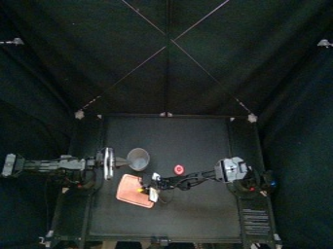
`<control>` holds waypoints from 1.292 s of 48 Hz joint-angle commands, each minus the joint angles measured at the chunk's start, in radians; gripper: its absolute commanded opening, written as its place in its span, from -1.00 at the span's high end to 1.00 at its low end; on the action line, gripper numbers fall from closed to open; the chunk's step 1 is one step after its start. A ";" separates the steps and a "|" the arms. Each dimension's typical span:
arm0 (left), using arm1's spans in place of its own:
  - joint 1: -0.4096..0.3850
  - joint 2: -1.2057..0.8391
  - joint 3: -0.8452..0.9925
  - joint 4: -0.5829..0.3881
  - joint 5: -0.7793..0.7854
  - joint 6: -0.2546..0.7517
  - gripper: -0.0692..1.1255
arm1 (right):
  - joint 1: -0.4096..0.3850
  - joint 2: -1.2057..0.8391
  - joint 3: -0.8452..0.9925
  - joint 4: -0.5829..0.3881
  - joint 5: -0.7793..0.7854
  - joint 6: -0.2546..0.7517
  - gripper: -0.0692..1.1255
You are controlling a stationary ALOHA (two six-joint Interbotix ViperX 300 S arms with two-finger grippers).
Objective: Pick the shrimp then place it on the pink plate
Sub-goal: Drop shrimp on the pink plate and return to neutral
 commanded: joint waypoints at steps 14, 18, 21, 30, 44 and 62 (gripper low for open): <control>-0.003 0.006 -0.012 0.000 -0.006 -0.002 0.85 | -0.006 -0.040 -0.020 -0.005 -0.037 -0.002 -0.47; -0.005 0.005 -0.012 0.000 -0.006 -0.002 0.85 | -0.006 -0.057 -0.008 -0.020 -0.043 -0.003 -0.47; -0.005 0.006 -0.012 0.000 -0.006 -0.002 0.85 | -0.006 -0.083 0.015 -0.041 -0.067 -0.002 -0.47; -0.005 0.005 -0.012 0.000 -0.006 -0.002 0.85 | -0.006 -0.189 0.152 -0.064 -0.193 -0.002 -0.47; -0.006 0.005 0.002 -0.002 -0.006 -0.002 0.85 | 0.009 -0.422 0.482 -0.043 -0.514 -0.002 -0.47; -0.005 0.006 0.003 -0.002 -0.006 -0.002 0.85 | 0.054 -0.663 0.831 0.087 -0.755 -0.003 -0.47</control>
